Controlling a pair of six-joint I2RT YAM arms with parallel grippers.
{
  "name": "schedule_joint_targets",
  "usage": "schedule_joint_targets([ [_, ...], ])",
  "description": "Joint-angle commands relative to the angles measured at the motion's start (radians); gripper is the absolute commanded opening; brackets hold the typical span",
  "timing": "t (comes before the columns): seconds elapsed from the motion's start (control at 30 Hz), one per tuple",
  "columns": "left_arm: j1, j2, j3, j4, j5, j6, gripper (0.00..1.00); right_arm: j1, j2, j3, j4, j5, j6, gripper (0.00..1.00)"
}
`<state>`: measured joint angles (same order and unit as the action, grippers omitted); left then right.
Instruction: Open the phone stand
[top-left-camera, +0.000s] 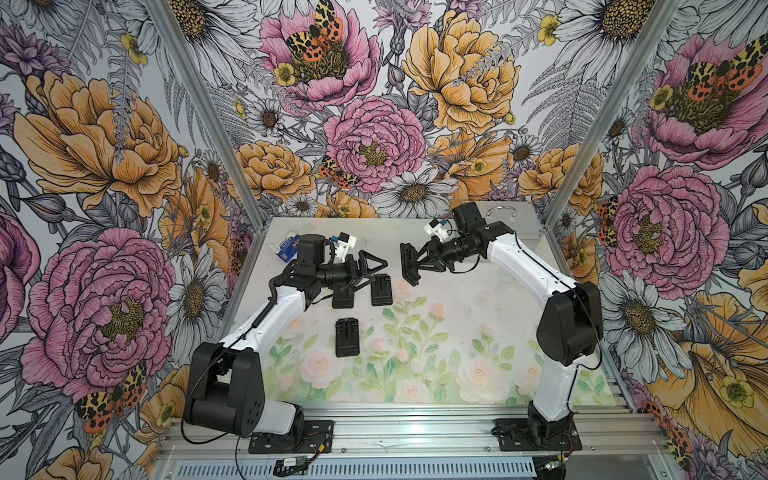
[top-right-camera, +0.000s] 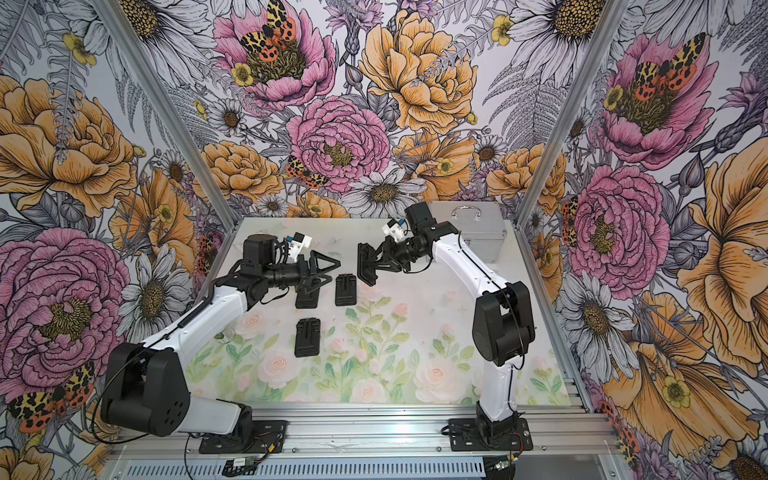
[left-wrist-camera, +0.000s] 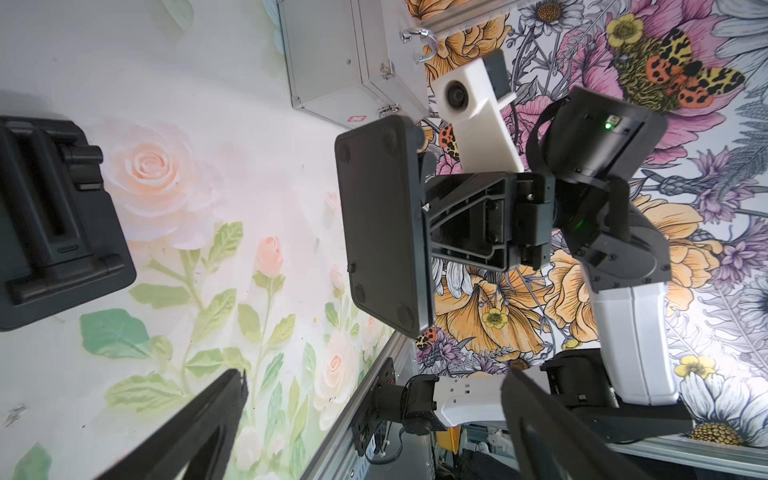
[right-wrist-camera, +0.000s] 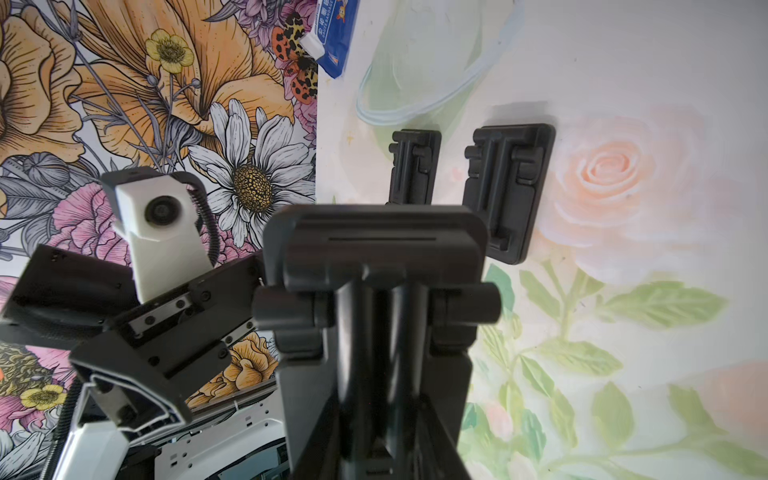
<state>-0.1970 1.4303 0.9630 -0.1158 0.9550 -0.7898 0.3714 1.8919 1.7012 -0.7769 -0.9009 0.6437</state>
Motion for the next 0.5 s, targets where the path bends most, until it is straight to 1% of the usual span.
schedule_joint_targets([
  [0.0,0.009,0.019,-0.033,0.236,0.09,-0.135,0.99,-0.012,-0.063,-0.023,0.146,-0.093,0.078,0.0],
  [0.07,-0.004,0.021,-0.041,0.272,0.103,-0.152,0.99,-0.014,-0.069,-0.042,0.204,-0.107,0.124,0.0],
  [0.2,-0.005,0.029,-0.084,0.426,0.128,-0.258,0.99,-0.015,-0.074,-0.077,0.293,-0.123,0.189,0.0],
  [0.33,-0.005,0.028,-0.115,0.509,0.145,-0.307,0.99,-0.015,-0.084,-0.131,0.405,-0.133,0.266,0.0],
  [0.4,-0.005,0.032,-0.13,0.575,0.151,-0.355,0.99,-0.015,-0.083,-0.146,0.428,-0.128,0.28,0.0],
  [0.47,-0.008,0.044,-0.148,0.689,0.16,-0.434,0.99,-0.014,-0.085,-0.163,0.475,-0.133,0.315,0.0],
])
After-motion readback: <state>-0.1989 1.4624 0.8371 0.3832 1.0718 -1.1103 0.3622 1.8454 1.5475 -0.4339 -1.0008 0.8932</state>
